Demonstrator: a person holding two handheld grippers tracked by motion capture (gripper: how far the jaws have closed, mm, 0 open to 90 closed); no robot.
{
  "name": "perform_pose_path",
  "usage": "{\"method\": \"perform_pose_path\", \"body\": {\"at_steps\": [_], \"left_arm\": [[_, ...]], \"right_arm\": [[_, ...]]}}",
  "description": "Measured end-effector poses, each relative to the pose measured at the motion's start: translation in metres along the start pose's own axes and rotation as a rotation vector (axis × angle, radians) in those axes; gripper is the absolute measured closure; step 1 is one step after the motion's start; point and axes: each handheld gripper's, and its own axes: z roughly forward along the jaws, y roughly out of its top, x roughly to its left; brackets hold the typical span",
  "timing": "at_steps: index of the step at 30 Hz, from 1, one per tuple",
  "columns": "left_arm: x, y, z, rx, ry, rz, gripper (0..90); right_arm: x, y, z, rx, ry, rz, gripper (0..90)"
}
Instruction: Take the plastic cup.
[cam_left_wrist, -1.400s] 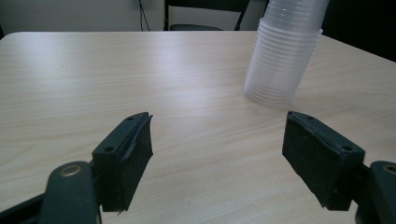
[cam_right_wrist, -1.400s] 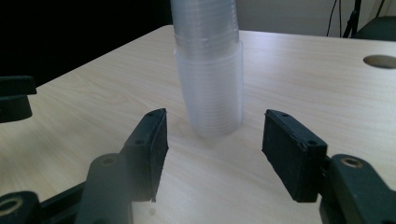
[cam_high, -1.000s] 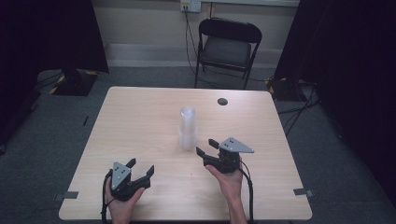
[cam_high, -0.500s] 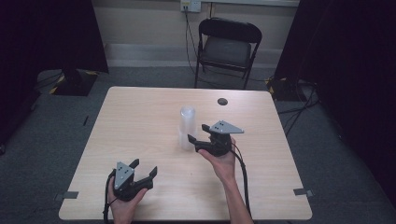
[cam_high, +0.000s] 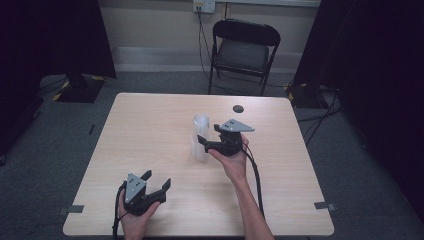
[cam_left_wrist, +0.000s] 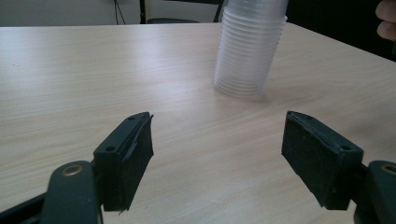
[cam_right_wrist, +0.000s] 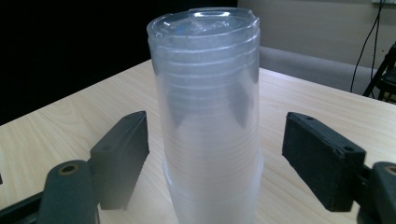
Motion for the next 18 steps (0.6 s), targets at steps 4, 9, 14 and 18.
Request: {"method": "perform_pose_path", "body": {"at_steps": [4, 9, 14, 18], "left_arm": [[-0.004, 0.001, 0.002, 0.012, -0.008, 0.022, 24.7], [-0.007, 0.003, 0.003, 0.003, -0.022, 0.028, 24.7], [-0.005, 0.002, 0.004, 0.011, -0.033, 0.018, 24.7], [-0.004, 0.002, 0.004, 0.015, -0.030, 0.018, 24.6]], "right_arm": [[0.001, 0.001, 0.009, 0.008, 0.006, -0.020, 23.2], [-0.001, 0.003, 0.018, 0.010, 0.002, -0.018, 21.6], [-0.002, 0.001, 0.029, 0.006, 0.021, -0.008, 20.6], [-0.003, -0.001, 0.034, 0.012, 0.028, 0.001, 21.3]]}}
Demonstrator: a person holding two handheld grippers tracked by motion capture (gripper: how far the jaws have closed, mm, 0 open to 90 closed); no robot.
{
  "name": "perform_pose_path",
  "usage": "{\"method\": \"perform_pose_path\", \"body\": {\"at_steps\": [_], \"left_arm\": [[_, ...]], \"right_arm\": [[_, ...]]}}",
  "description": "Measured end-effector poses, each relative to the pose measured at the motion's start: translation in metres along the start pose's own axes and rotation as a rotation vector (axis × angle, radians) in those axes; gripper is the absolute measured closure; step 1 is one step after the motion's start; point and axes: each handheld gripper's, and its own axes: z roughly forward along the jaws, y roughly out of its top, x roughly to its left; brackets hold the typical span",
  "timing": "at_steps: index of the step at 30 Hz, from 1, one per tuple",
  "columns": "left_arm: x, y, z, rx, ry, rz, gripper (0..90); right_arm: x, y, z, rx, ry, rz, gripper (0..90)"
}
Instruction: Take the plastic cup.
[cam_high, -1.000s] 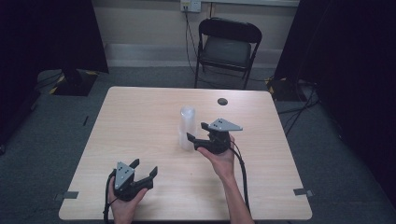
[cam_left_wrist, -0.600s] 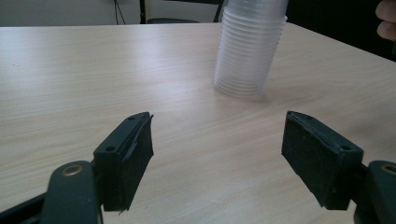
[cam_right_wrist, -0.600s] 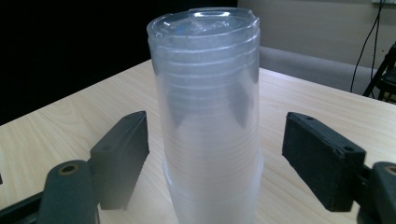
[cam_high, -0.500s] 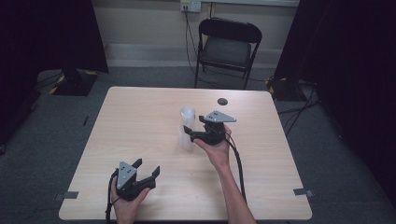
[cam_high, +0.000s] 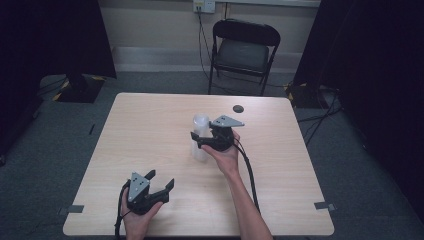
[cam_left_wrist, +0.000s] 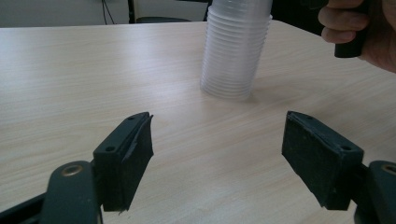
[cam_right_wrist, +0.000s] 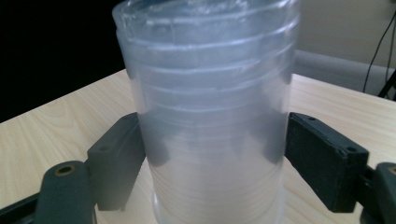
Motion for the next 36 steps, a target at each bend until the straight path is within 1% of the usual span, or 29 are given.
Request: {"method": "perform_pose_path", "body": {"at_steps": [2, 3, 6, 7, 8, 9, 10, 12, 14, 17, 19, 23, 27, 33, 36], "left_arm": [[0.002, 0.000, 0.000, 0.001, 0.000, -0.006, 24.6], [0.004, 0.001, 0.001, 0.004, 0.000, -0.008, 24.6], [0.005, 0.001, 0.002, 0.001, 0.001, -0.015, 24.6], [0.005, 0.001, 0.002, 0.001, 0.001, -0.015, 24.6], [0.005, 0.001, 0.002, 0.000, 0.001, -0.009, 24.6], [0.005, 0.001, 0.002, 0.000, 0.001, -0.009, 24.6], [0.005, 0.002, 0.001, 0.002, 0.002, -0.006, 24.6], [0.004, 0.002, 0.001, 0.003, 0.004, -0.004, 24.6], [0.004, 0.002, 0.001, 0.000, 0.002, -0.004, 24.6], [0.005, 0.002, 0.001, -0.002, 0.001, -0.007, 24.6], [0.005, 0.002, 0.000, -0.002, 0.002, -0.007, 24.6], [0.007, 0.002, -0.001, -0.004, 0.007, -0.013, 24.6], [0.008, 0.001, -0.001, -0.003, 0.007, -0.014, 24.6], [0.005, 0.001, 0.000, 0.000, 0.000, -0.009, 24.6], [0.005, 0.001, 0.000, -0.005, -0.006, -0.015, 24.6]], "right_arm": [[0.001, -0.001, 0.003, 0.002, 0.000, 0.000, 21.7], [0.001, -0.002, 0.005, 0.004, -0.010, -0.010, 22.8], [-0.003, -0.003, 0.007, -0.004, -0.002, 0.011, 23.6], [-0.003, -0.003, 0.007, -0.004, -0.002, 0.011, 23.6], [-0.002, -0.004, 0.009, -0.005, 0.005, 0.000, 24.9], [-0.002, -0.004, 0.009, -0.005, 0.005, 0.000, 24.9], [-0.002, -0.004, 0.009, 0.001, -0.001, -0.008, 24.9], [-0.001, -0.004, 0.009, 0.002, -0.004, -0.007, 25.0], [0.000, -0.006, 0.011, 0.012, -0.008, -0.021, 25.8], [-0.001, -0.008, 0.013, 0.015, -0.003, -0.012, 27.2], [0.001, -0.008, 0.014, 0.007, -0.007, -0.023, 28.5], [0.002, -0.008, 0.014, 0.009, -0.011, -0.037, 28.6], [0.001, -0.006, 0.011, 0.004, -0.012, -0.036, 28.2], [0.001, -0.002, 0.009, -0.021, -0.009, -0.031, 28.2], [0.001, 0.001, 0.007, -0.029, -0.007, -0.032, 28.4]]}}
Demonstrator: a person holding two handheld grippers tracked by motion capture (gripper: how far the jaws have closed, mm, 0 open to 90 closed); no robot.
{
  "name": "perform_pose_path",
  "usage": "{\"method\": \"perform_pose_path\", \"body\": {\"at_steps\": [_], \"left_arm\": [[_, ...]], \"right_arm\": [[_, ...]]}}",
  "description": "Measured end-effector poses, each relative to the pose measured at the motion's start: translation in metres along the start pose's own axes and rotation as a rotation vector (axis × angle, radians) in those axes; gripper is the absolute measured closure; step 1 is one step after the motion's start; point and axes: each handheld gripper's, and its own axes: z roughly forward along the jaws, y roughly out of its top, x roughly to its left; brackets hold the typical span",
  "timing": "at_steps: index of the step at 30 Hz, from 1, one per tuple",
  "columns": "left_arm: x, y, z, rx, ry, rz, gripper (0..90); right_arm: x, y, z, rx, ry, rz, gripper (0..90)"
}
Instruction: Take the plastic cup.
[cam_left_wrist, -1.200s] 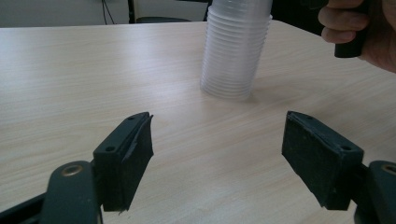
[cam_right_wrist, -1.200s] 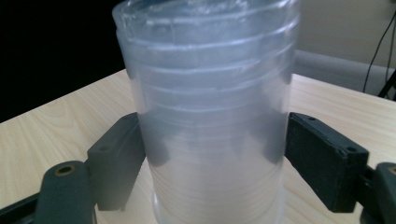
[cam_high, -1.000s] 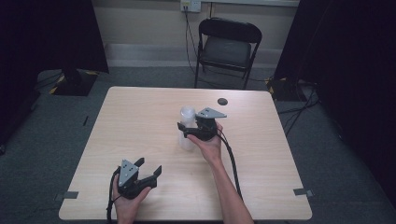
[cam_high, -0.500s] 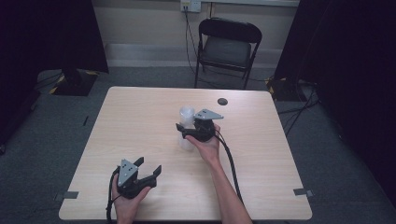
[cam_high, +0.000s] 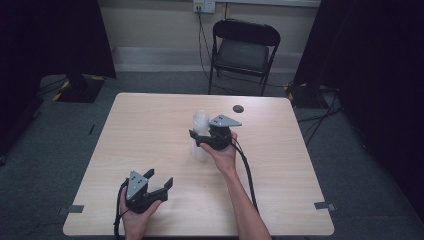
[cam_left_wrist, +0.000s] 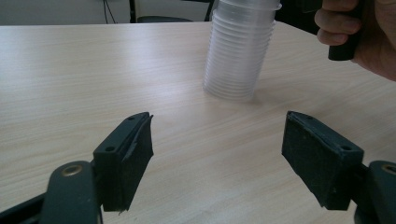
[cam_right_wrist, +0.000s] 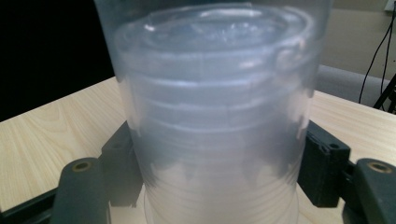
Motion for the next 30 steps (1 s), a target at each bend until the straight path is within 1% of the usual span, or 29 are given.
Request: {"method": "perform_pose_path", "body": {"at_steps": [2, 3, 6, 9, 13, 15, 17, 18, 22, 25, 30], "left_arm": [[0.000, 0.000, 0.000, -0.002, 0.002, -0.004, 24.6], [0.000, 0.001, 0.001, -0.010, -0.003, -0.014, 24.6], [0.001, 0.002, -0.001, -0.005, -0.007, -0.013, 24.7], [0.001, 0.003, -0.002, -0.014, -0.006, -0.016, 24.7], [0.002, 0.003, -0.002, -0.012, -0.006, -0.019, 24.7], [0.001, 0.003, -0.001, -0.008, -0.005, -0.017, 24.7], [0.001, 0.002, 0.000, -0.006, -0.007, -0.016, 24.7], [0.001, 0.002, 0.000, 0.002, -0.006, -0.008, 24.7], [0.000, 0.002, 0.001, 0.000, -0.005, -0.010, 24.7], [0.000, 0.003, 0.001, -0.002, -0.008, -0.010, 24.7], [0.000, 0.003, 0.001, -0.003, -0.010, -0.011, 24.7]], "right_arm": [[0.000, 0.001, 0.000, -0.003, 0.001, 0.001, 28.5], [0.000, 0.001, -0.001, -0.004, -0.001, 0.000, 28.5], [0.000, 0.001, -0.001, -0.005, -0.001, 0.009, 28.5], [0.001, 0.003, 0.000, -0.013, -0.003, 0.003, 28.5], [0.000, 0.005, -0.002, -0.023, -0.009, 0.006, 28.4], [0.000, 0.007, -0.003, -0.024, -0.006, 0.002, 28.4], [-0.001, 0.007, -0.003, -0.025, -0.008, 0.008, 28.4], [-0.002, 0.009, -0.003, -0.025, -0.003, 0.016, 28.5], [-0.002, 0.012, -0.004, -0.023, -0.006, 0.016, 28.9], [-0.002, 0.015, -0.006, -0.037, -0.005, 0.008, 28.9], [-0.002, 0.022, -0.008, -0.041, -0.008, 0.010, 28.7]]}}
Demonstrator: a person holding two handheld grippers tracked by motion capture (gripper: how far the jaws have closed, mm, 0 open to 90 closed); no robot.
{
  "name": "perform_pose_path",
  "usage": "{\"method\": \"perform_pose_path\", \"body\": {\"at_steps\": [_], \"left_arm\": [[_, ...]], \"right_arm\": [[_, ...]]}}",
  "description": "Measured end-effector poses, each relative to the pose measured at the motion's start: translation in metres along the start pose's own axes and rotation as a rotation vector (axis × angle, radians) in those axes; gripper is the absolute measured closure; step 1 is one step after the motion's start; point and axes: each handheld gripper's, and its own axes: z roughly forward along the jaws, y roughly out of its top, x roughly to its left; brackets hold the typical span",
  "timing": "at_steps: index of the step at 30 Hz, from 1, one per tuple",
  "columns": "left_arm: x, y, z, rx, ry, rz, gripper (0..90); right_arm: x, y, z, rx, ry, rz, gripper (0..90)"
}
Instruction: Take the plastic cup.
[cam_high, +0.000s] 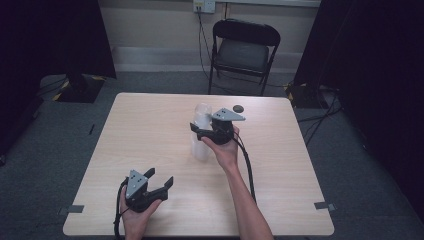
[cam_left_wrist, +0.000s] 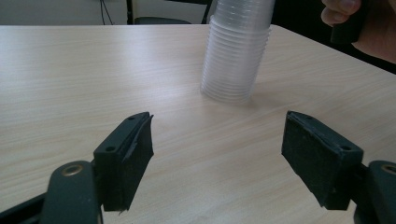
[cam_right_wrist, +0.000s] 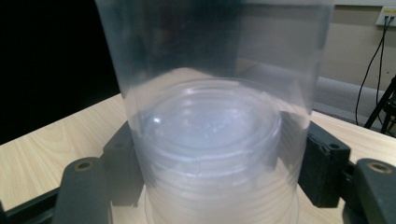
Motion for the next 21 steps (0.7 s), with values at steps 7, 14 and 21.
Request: {"method": "perform_pose_path", "body": {"at_steps": [7, 14, 21], "left_arm": [[-0.001, 0.000, 0.002, 0.013, -0.010, 0.013, 24.7], [-0.001, 0.003, 0.003, 0.008, -0.012, 0.010, 25.0], [-0.004, 0.005, 0.004, 0.014, -0.016, 0.026, 25.3]], "right_arm": [[0.001, 0.007, -0.001, -0.003, 0.007, 0.002, 28.8], [0.000, 0.014, -0.004, -0.014, 0.001, 0.008, 29.0], [0.000, 0.018, -0.007, -0.030, 0.001, 0.009, 29.5]]}}
